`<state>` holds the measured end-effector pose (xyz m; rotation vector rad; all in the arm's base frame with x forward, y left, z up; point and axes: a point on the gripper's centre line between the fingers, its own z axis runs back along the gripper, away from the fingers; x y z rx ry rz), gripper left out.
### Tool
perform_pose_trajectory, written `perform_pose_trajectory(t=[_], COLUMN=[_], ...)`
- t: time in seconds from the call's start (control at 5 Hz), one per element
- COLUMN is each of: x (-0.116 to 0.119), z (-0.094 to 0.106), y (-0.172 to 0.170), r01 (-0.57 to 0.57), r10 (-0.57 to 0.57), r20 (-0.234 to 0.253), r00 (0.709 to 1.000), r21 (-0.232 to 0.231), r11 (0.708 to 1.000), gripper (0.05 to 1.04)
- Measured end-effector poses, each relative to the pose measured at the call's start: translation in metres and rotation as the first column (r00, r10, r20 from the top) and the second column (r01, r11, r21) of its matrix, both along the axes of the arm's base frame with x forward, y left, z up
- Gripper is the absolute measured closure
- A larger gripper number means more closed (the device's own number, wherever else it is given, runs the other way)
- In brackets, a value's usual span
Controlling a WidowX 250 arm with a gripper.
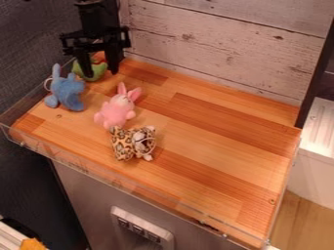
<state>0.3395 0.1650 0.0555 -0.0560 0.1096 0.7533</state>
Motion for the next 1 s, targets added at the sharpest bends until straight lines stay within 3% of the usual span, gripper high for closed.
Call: perform_pose_trajectory(t=[0.2, 0.4, 0.6, 1.0], x=[0.006, 0.009, 0.014, 0.022], z=[-0.005, -0.006, -0.01, -0.015], y=[0.021, 0.034, 0.036, 0.037], r01=[-0.236, -0.405, -0.432, -0.221], r10=[0.236, 0.406, 0.432, 0.22], r20=[-0.008, -0.011, -0.025, -0.05], r00=[0.972, 0.914, 0.902, 0.974], r21=[0.007, 0.008, 0.004, -0.018], r11=[0.972, 0.914, 0.902, 0.975], gripper=[0.083, 0.083, 0.084, 0.084])
